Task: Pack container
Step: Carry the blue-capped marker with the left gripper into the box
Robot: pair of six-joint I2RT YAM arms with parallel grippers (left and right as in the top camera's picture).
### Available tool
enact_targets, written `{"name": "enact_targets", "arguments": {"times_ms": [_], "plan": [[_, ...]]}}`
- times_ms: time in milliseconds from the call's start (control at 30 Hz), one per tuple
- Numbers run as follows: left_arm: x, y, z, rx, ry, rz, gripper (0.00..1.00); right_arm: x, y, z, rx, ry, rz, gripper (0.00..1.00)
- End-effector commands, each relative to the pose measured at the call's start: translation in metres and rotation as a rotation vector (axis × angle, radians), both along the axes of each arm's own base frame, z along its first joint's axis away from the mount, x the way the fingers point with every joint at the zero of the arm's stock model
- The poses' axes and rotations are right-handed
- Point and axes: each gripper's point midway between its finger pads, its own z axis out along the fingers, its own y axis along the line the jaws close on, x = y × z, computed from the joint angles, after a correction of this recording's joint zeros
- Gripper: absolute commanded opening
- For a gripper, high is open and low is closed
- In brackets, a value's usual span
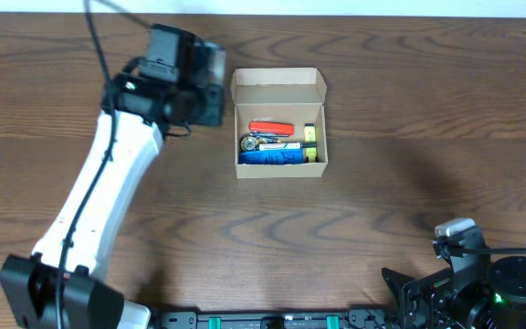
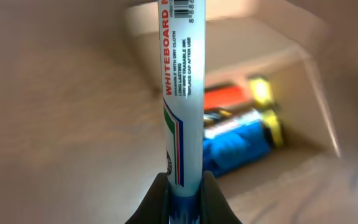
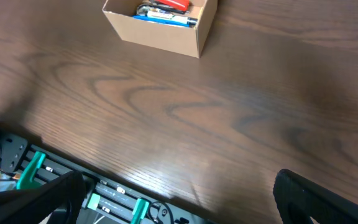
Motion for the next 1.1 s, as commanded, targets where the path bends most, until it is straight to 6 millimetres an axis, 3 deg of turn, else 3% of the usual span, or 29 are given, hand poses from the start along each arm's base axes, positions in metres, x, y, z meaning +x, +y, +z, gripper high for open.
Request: {"name": "enact_targets", "arguments": {"times_ms": [0, 133, 267, 533, 900, 1067], "plan": [[-0.024, -0.044, 0.013, 0.095, -0.166, -0.427, 0.06, -0.001, 0.0, 0.0, 0.0, -0.002, 0.007, 0.99], [-0.047, -0.085, 0.008, 0.259, -0.32, -0.775, 0.06, -0.001, 0.0, 0.0, 0.0, -0.002, 0.007, 0.99], [-0.037, -0.098, 0.003, 0.522, -0.46, -0.891, 0.06, -0.001, 0.0, 0.0, 0.0, -0.002, 0.008, 0.99], [-0.013, -0.082, -0.034, 0.767, -0.423, -0.987, 0.06, -0.001, 0.0, 0.0, 0.0, -0.002, 0.008, 0.99], [0.002, -0.06, -0.096, 0.794, -0.243, -1.023, 0.06, -0.001, 0.0, 0.001, 0.0, -0.002, 0.007, 0.99], [-0.003, -0.061, -0.106, 0.781, -0.212, -1.045, 0.1, -0.001, 0.0, 0.0, 0.0, -0.002, 0.007, 0.99]]}}
